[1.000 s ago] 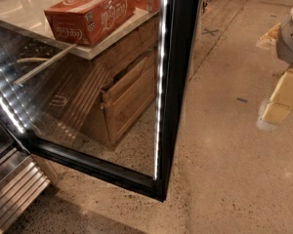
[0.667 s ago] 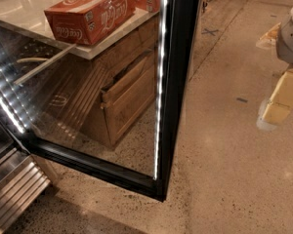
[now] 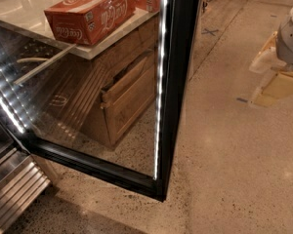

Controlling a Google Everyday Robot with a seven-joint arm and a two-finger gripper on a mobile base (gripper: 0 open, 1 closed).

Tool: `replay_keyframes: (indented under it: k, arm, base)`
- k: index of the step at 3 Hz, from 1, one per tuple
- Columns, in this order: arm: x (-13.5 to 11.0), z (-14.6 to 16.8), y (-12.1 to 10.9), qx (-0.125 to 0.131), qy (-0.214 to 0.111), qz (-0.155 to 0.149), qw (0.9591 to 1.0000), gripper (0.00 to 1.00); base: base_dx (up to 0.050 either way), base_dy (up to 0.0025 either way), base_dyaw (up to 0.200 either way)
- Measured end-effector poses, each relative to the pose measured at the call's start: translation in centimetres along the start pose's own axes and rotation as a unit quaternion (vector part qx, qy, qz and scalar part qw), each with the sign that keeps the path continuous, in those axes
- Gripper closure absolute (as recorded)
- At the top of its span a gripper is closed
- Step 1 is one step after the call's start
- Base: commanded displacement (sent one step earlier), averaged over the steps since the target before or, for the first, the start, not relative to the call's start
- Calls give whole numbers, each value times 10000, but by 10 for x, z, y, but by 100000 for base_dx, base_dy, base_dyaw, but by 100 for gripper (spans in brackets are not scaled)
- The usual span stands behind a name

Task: Close right fridge door

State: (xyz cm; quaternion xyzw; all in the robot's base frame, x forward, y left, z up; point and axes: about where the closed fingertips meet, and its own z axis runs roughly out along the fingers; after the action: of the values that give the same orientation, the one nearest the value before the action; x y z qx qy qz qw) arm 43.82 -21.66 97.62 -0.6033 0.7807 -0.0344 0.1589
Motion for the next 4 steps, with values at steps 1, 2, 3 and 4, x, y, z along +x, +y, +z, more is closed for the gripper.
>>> replay_keyframes:
  k: [1,2,3,4]
  arm:
    - [0,0,0,0,0,0,10000,67]
    - [0,0,0,0,0,0,10000,90]
    - [0,0,0,1,-1,0,10000,100]
    - [-2,2,-3,25,-129,100,9999,100]
  base:
    - [0,0,0]
    - [0,0,0]
    - [0,0,0]
    - [0,0,0]
